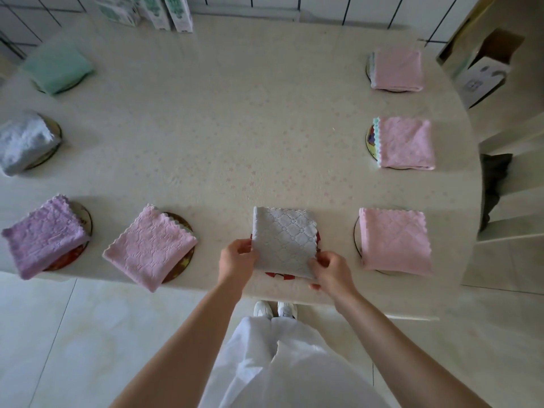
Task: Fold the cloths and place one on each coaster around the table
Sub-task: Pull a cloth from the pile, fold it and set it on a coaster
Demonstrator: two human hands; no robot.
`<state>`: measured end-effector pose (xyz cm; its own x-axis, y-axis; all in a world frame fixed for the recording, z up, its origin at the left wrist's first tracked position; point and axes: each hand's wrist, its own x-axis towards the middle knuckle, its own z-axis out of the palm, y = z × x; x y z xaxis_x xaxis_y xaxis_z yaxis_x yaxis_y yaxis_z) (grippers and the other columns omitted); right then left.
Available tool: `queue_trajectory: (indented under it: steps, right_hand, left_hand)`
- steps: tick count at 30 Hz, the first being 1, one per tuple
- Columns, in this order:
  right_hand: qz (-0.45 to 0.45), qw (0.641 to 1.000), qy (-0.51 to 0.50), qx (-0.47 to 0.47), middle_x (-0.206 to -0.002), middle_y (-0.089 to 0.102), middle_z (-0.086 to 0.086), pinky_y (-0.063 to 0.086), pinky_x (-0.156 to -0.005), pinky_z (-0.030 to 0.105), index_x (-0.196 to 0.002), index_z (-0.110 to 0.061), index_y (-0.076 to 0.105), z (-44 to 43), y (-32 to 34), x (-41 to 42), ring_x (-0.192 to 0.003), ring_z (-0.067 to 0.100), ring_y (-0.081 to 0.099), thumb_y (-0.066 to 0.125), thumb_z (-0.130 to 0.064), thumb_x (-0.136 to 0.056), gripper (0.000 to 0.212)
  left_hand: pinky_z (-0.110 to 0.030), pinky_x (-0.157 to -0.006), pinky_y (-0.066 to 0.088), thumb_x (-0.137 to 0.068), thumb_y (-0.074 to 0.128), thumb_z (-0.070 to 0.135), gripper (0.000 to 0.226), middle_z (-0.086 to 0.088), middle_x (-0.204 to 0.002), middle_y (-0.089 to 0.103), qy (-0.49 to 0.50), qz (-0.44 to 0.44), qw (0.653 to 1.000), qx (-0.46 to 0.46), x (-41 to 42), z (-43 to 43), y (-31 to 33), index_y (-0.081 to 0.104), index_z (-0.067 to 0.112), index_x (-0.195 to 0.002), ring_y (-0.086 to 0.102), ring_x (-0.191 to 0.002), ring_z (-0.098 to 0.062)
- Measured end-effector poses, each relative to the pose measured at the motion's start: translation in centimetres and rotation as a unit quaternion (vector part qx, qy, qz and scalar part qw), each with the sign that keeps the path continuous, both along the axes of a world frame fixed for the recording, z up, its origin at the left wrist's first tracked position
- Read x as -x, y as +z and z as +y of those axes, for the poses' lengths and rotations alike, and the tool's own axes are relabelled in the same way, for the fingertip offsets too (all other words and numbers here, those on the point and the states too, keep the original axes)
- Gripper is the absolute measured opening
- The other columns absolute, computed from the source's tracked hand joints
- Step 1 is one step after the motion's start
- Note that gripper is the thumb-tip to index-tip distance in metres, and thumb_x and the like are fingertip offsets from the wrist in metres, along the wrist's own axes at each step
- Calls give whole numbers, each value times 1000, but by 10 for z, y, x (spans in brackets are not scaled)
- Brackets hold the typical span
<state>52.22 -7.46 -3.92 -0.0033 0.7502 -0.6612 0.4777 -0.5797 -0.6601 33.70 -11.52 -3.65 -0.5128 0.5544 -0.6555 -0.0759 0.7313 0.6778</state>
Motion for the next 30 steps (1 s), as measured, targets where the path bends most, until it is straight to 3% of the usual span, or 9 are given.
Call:
queue_trajectory:
  steps: [6,9,12,16,21,26,30]
  right_hand:
    - [-61,996,47,-48,-78,63,-3,57,-67,45,-90,-13,61,-2,-4,-2,-69,21,63,60,-20,-86,8]
    - [-97,989,85,-76,-82,64,0,46,-69,31,-89,-13,62,-1,-6,-5,-79,23,61,61,-22,-84,10]
    - [-124,979,131,-97,-82,60,-2,32,-64,27,-90,-12,59,1,-5,-8,-81,21,57,61,-23,-85,12]
    - [-177,957,184,-140,-89,59,-1,37,-63,29,-94,-14,55,5,4,-9,-82,21,58,58,-25,-88,13]
    - [-243,901,245,-261,-107,55,7,43,-69,33,-112,-11,53,14,22,8,-95,27,55,55,-26,-91,26]
    - [-207,896,280,-277,-112,57,6,45,-81,36,-114,-12,54,14,28,57,-106,26,52,53,-25,-92,26]
    - [-169,904,296,-258,-109,58,6,48,-79,37,-108,-11,56,2,22,111,-103,24,54,52,-23,-91,21]
  left_hand:
    - [-36,-80,55,-83,66,20,13,4,-91,69,-21,40,999,23,3,-9,-9,69,19,-96,62,-82,-20]
    - [-33,-76,54,-82,68,24,13,2,-88,69,-25,61,998,25,0,-13,-10,70,18,-93,63,-81,-21]
    - [-28,-71,51,-83,66,23,14,2,-89,69,-47,91,994,30,-1,-15,-9,70,15,-95,63,-82,-19]
    - [-21,-65,41,-84,60,9,15,0,-90,66,-60,124,990,41,5,-19,0,68,14,-96,59,-81,-16]
    - [-25,-65,45,-83,62,9,15,-2,-90,69,-24,134,990,38,35,-33,8,67,17,-94,62,-79,-21]
    - [-29,-74,49,-82,61,11,14,-5,-86,71,16,146,988,41,78,-52,13,67,18,-93,63,-82,-22]
    - [-36,-77,53,-84,62,13,7,-4,-86,68,18,131,990,49,121,-70,12,66,18,-86,62,-82,-25]
